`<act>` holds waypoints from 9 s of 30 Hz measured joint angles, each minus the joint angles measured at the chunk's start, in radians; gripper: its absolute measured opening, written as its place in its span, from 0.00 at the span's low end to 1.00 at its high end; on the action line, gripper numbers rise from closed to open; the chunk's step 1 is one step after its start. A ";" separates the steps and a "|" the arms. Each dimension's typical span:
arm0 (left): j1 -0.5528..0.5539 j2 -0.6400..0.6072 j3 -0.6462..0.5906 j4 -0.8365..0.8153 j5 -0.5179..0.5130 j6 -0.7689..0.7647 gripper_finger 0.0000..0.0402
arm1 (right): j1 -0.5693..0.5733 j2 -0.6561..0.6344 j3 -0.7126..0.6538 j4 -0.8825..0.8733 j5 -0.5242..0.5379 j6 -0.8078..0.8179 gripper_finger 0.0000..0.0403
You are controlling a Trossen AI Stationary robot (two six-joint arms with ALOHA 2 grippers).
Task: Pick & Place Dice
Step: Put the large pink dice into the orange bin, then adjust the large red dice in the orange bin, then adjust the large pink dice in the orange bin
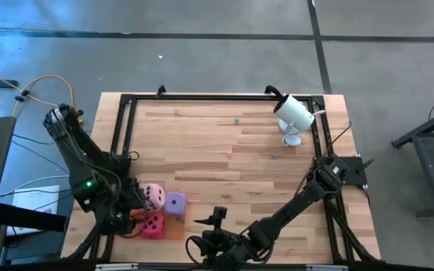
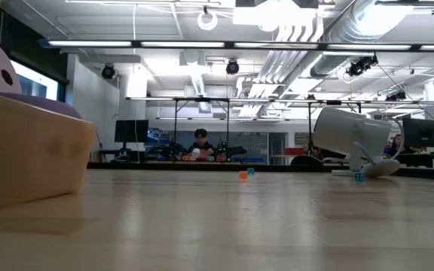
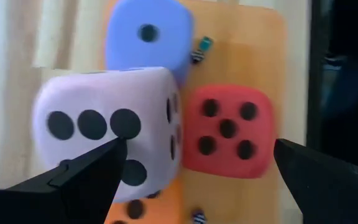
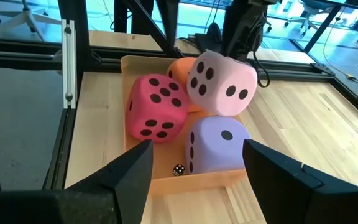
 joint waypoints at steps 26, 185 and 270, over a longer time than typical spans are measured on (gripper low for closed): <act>0.095 0.093 -0.001 0.227 0.292 0.104 0.99 | 0.007 0.000 0.000 0.000 0.000 -0.003 0.59; 0.389 0.008 -0.063 -0.081 0.019 0.312 0.99 | 0.005 0.000 0.001 -0.080 -0.008 0.056 0.59; -0.051 0.187 0.001 0.543 0.164 0.331 0.99 | 0.005 0.000 0.001 -0.104 -0.006 0.074 0.59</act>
